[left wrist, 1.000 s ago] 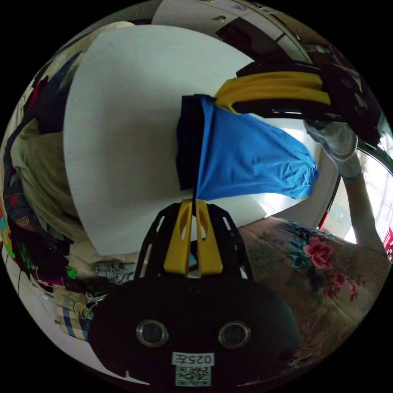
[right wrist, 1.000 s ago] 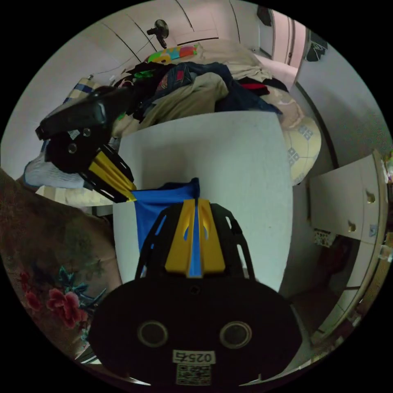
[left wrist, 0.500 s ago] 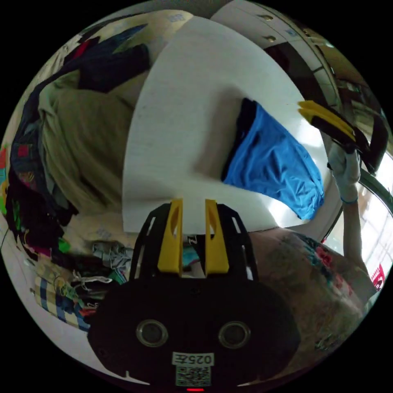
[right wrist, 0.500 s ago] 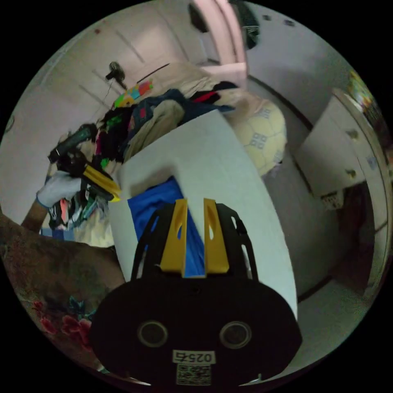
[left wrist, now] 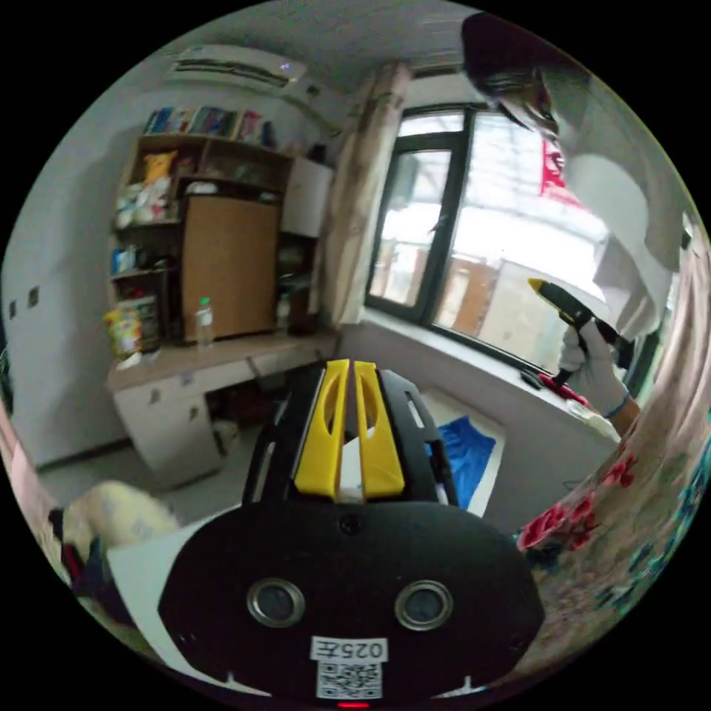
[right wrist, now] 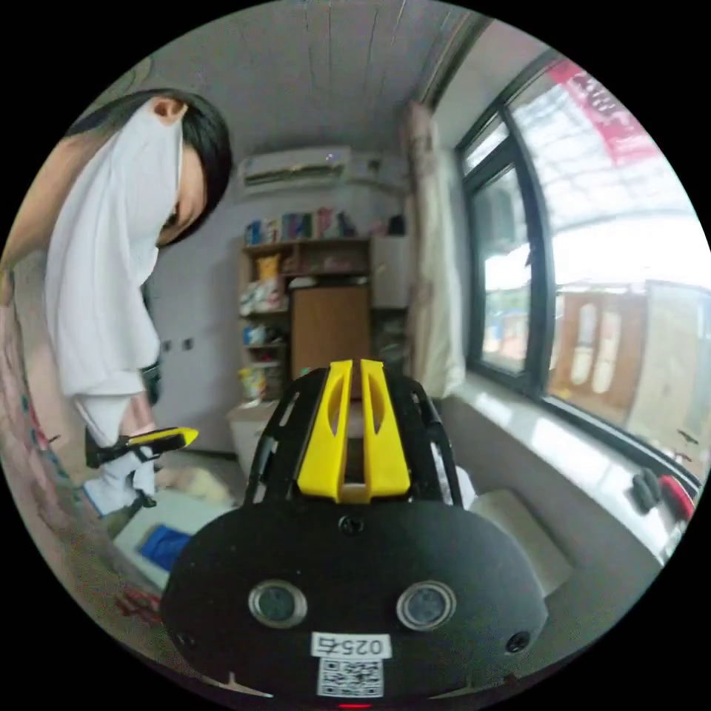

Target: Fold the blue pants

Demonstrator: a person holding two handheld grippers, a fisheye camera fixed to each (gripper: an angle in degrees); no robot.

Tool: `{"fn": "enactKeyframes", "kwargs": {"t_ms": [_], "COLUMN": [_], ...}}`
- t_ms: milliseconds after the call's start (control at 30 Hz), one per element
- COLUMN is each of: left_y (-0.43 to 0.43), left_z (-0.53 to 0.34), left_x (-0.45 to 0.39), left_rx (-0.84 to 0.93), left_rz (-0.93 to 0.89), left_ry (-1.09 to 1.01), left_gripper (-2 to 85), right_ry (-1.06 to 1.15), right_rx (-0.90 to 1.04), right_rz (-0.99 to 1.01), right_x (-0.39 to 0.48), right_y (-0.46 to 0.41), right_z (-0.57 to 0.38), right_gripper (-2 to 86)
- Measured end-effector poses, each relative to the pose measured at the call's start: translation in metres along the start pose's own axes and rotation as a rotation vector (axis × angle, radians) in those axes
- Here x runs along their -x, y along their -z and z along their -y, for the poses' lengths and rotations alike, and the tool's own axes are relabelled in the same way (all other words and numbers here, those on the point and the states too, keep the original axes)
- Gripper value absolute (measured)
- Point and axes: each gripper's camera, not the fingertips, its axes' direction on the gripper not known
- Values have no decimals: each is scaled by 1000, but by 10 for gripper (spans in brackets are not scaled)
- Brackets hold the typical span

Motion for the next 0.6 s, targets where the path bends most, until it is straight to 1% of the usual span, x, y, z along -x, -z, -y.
{"fn": "enactKeyframes", "kwargs": {"t_ms": [33, 67, 100, 133, 167, 200, 233, 267, 300, 367, 400, 467, 533, 600], "left_y": [-21, -68, -119, -145, -193, -231, -248, -277, -296, -307, -306, -305, -308, -312], "left_z": [2, 4, 0, -4, -17, -35, -44, -64, -83, -104, -111, -116, -120, -125], "left_x": [-6, -18, -29, -38, -59, -81, -90, -106, -119, -138, -145, -150, -151, -148], "left_rx": [29, 129, 244, 313, 424, 505, 552, 678, 803, 939, 970, 992, 1040, 1139], "left_rz": [-53, -168, -286, -335, -412, -413, -400, -361, -279, -146, -102, -70, -33, 31], "left_ry": [-29, -41, -12, -5, -9, -33, -41, -62, -100, -206, -219, -194, -185, -184], "left_gripper": [18, 28, 30, 31, 33, 37, 39, 40, 42, 46, 51, 64, 72, 72], "right_ry": [-15, -74, -179, -245, -355, -394, -415, -451, -418, -369, -343, -360, -398, -359], "right_rx": [3, 56, 142, 194, 299, 384, 427, 510, 595, 715, 792, 873, 919, 957], "right_rz": [-42, -91, -83, -59, 21, 113, 144, 166, 157, 130, 139, 171, 250, 356], "right_x": [-15, -49, -91, -113, -155, -188, -203, -227, -241, -258, -267, -279, -285, -274], "right_y": [1, -6, -20, -29, -46, -61, -68, -79, -88, -100, -108, -122, -139, -171], "right_z": [-9, -29, -57, -73, -108, -144, -161, -193, -219, -252, -272, -299, -321, -330], "right_gripper": [15, 15, 35, 44, 71, 92, 101, 119, 138, 158, 162, 163, 163, 159]}}
